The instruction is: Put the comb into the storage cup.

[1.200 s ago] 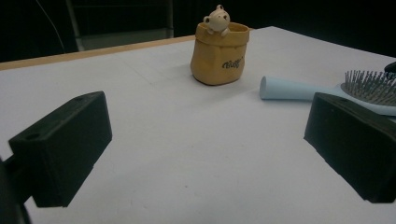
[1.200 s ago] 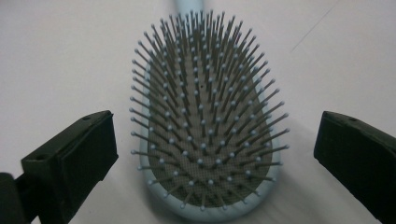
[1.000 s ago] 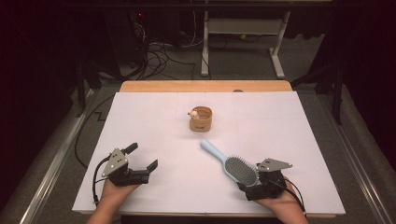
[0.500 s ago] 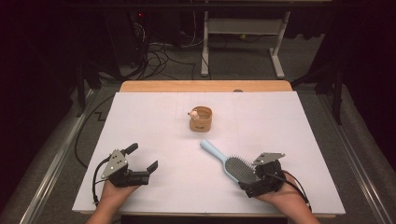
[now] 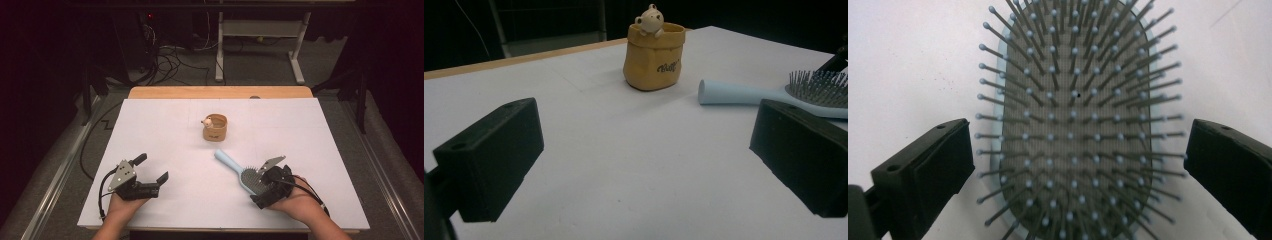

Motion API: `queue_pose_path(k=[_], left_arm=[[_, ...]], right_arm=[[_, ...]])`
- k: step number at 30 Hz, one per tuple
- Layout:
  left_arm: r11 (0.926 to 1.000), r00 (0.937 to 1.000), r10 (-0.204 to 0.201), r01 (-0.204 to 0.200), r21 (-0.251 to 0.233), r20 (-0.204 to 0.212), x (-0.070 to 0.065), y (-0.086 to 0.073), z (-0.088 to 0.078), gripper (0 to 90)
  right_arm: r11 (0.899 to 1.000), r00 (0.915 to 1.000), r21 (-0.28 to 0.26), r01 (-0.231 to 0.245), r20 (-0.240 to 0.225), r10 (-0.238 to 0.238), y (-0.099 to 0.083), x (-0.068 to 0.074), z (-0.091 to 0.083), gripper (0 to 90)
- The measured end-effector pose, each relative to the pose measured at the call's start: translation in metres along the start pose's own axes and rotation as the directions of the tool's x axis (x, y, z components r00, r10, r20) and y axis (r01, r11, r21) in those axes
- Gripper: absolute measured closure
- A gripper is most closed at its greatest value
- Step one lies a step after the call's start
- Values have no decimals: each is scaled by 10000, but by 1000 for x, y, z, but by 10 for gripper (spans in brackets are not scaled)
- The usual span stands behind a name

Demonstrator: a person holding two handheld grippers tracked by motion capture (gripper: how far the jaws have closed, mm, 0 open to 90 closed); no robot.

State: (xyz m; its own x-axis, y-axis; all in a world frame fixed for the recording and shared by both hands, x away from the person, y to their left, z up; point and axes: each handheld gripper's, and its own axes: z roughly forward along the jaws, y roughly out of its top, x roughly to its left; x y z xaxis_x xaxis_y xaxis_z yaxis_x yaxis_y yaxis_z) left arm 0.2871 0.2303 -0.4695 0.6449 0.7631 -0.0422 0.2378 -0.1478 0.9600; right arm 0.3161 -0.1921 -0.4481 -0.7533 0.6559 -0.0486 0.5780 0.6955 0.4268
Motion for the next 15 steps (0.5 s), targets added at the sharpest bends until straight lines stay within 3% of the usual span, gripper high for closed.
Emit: queue_pose_path(k=[10, 15], left_arm=[[10000, 10000, 27, -27, -59, -61, 1, 0, -1, 12], [10000, 9999, 69, -69, -34, -76, 0, 0, -1, 12]], right_arm=[[9987, 9994, 442, 238, -254, -227, 13, -4, 12, 66], [9988, 9995, 478, 123, -291, -109, 18, -6, 14, 77]])
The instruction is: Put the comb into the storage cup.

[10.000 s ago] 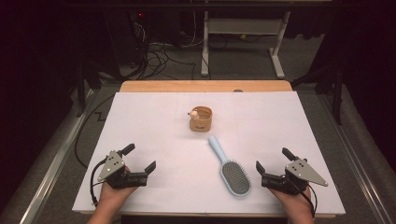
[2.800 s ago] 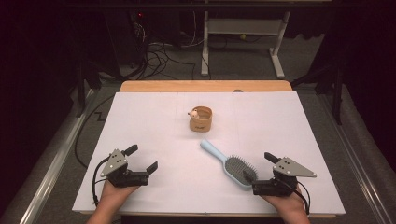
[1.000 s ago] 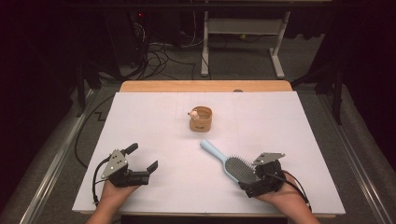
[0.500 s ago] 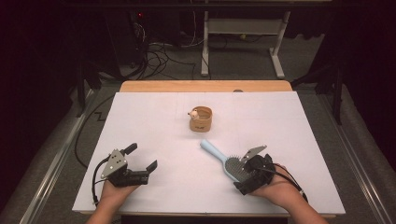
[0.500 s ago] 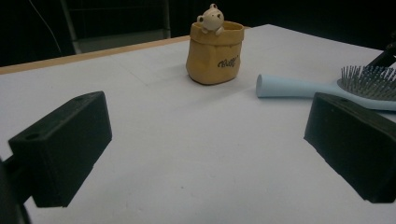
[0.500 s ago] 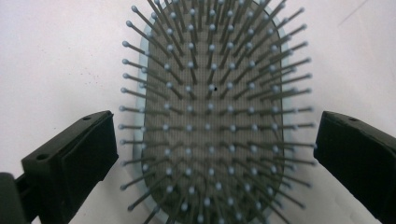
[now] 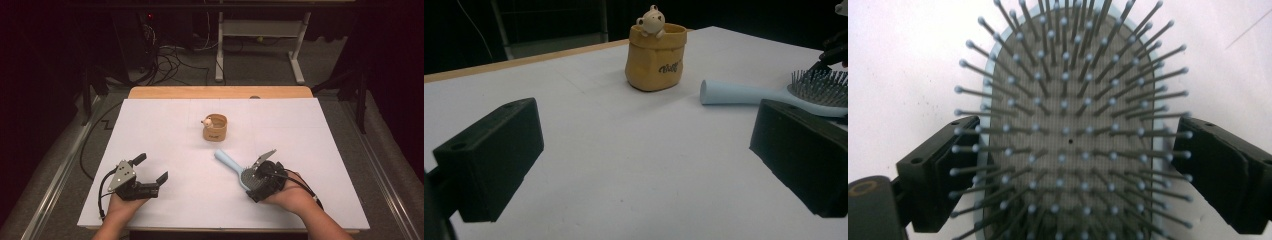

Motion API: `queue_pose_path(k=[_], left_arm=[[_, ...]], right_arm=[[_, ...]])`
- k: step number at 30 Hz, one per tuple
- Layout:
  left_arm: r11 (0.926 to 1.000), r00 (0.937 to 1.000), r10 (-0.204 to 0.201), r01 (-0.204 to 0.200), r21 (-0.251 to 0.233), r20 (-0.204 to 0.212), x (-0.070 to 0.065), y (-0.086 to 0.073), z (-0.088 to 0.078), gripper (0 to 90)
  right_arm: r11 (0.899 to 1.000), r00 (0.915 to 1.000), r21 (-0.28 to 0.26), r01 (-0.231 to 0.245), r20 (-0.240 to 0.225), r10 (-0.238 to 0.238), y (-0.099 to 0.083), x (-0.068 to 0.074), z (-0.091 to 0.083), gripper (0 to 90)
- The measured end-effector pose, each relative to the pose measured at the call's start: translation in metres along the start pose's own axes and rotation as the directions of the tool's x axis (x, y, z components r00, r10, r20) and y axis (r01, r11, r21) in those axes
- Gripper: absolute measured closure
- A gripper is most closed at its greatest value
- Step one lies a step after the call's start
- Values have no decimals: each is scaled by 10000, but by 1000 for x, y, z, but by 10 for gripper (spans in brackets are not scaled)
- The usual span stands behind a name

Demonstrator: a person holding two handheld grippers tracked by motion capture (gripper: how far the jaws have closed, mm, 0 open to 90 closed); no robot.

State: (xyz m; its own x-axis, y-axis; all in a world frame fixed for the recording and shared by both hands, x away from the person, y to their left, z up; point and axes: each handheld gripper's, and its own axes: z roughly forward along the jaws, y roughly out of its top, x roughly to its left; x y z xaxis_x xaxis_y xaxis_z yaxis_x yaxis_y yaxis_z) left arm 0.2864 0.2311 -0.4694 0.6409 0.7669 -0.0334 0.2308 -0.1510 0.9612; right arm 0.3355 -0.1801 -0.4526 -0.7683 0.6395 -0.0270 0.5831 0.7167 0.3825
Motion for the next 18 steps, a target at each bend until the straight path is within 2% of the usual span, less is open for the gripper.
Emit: queue_pose_path(k=[1, 3, 6, 11, 18], left_arm=[[10000, 10000, -9, 9, -3, 7, 0, 0, 0, 12], [10000, 10000, 0, 0, 5, 5, 0, 0, 0, 12], [10000, 10000, -24, 24, 3, -3, 0, 0, 0, 12], [10000, 10000, -22, 22, -12, -10, 0, 0, 0, 12], [10000, 10000, -32, 31, -82, -94, 1, 0, 0, 12]], right_arm=[[10000, 9999, -28, -95, -39, 94, 1, 0, 0, 80], [10000, 10000, 31, 91, -26, -91, 2, -1, 0, 87], [9999, 10000, 117, 3, -69, -2, 2, -1, 0, 90], [9998, 9999, 101, 163, -15, -162, 3, 0, 0, 97], [9994, 9994, -4, 334, -93, -334, 3, 1, -1, 154]])
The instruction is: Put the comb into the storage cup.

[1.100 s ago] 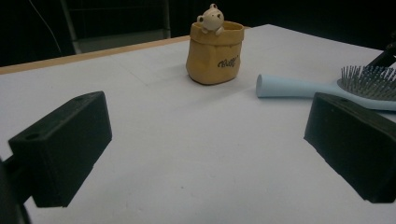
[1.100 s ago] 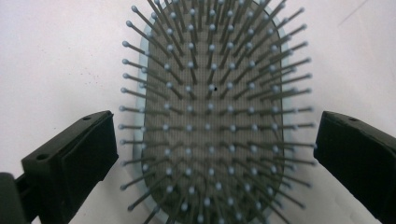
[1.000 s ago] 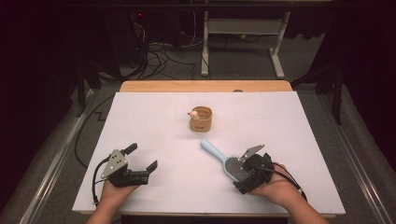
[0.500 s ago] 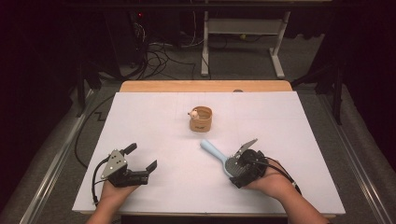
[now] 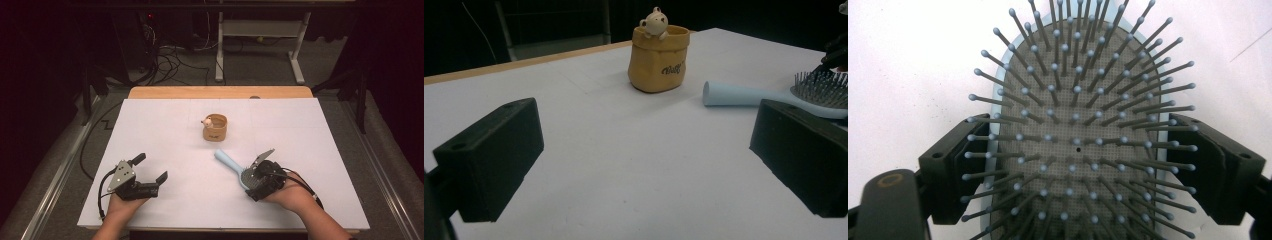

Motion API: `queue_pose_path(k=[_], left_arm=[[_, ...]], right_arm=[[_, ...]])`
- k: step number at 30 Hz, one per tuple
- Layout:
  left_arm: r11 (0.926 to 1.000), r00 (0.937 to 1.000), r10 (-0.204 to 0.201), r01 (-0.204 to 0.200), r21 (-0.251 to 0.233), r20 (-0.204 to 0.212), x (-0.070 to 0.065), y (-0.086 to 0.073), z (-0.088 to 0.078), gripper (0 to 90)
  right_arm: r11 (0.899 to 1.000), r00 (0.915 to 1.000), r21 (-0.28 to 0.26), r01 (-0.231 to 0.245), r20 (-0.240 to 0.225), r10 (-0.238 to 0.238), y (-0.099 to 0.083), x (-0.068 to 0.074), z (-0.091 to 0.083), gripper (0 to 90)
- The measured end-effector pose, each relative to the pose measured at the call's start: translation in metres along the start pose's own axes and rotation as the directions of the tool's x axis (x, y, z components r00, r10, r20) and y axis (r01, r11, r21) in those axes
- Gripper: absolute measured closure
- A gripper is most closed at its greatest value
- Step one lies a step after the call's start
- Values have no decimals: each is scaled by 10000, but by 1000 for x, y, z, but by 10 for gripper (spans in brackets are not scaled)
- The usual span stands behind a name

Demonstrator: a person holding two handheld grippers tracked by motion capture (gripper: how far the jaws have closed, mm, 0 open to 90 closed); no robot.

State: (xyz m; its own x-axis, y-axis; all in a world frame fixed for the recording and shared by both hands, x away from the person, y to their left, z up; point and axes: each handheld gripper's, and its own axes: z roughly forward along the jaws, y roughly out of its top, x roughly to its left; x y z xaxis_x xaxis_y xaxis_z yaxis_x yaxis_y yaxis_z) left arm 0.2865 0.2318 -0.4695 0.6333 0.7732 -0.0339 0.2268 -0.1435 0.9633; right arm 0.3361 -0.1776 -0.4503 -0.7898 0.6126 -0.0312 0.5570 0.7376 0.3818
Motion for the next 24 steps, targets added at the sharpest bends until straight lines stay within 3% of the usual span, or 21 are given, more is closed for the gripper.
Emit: queue_pose_path(k=[24], left_arm=[[10000, 10000, -33, 33, -86, -61, -1, 0, -1, 13]], right_arm=[[9973, 9995, 674, 306, -8, -306, 9, 1, 1, 179]])
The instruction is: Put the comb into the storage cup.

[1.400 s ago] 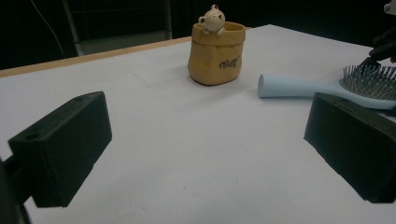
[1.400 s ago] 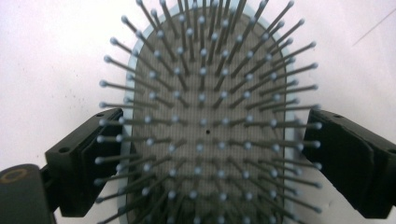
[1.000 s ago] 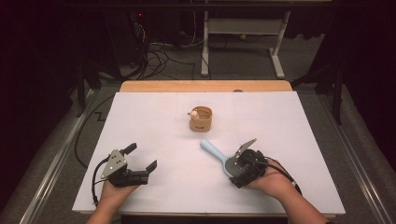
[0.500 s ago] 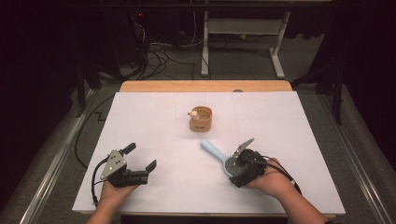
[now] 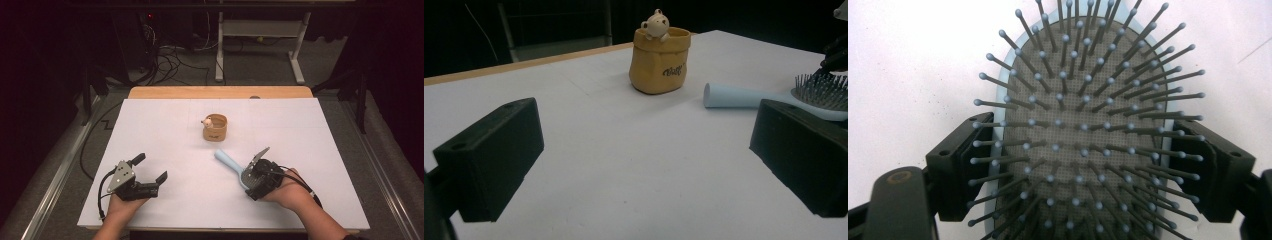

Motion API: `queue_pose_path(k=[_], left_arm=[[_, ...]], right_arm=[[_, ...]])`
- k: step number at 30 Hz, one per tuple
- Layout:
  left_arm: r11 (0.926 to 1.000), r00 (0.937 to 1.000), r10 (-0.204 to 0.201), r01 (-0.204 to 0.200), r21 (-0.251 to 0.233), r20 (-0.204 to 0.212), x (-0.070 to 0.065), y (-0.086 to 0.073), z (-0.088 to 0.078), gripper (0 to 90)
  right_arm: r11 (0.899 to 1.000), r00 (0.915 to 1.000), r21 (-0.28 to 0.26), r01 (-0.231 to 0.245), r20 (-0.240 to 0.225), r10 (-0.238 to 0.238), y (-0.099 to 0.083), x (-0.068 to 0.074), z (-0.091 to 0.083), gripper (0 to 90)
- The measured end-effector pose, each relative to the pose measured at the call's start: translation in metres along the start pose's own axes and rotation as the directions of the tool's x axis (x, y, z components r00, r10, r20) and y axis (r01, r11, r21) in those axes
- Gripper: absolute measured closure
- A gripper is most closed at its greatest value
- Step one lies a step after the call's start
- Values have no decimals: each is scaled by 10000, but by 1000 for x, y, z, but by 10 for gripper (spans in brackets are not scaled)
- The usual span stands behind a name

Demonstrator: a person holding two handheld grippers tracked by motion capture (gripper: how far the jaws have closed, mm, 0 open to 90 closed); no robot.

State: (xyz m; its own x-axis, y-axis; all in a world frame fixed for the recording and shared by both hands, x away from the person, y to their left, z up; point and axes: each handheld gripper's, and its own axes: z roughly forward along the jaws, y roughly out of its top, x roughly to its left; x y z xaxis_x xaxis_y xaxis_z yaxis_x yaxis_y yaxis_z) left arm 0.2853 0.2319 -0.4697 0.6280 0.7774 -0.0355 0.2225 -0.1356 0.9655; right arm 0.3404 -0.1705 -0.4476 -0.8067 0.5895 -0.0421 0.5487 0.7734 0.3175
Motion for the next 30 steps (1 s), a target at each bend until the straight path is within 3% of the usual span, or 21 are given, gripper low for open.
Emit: queue_pose_path(k=[9, 30], left_arm=[[10000, 10000, -3, 2, 85, 89, -1, 0, 2, 13], [10000, 10000, -6, 6, 41, 60, 1, 0, 0, 19]], right_arm=[[9993, 10000, 372, -20, -18, 21, 5, 0, 1, 181], [9979, 9991, 487, -417, 35, 416, 7, 1, -1, 206]])
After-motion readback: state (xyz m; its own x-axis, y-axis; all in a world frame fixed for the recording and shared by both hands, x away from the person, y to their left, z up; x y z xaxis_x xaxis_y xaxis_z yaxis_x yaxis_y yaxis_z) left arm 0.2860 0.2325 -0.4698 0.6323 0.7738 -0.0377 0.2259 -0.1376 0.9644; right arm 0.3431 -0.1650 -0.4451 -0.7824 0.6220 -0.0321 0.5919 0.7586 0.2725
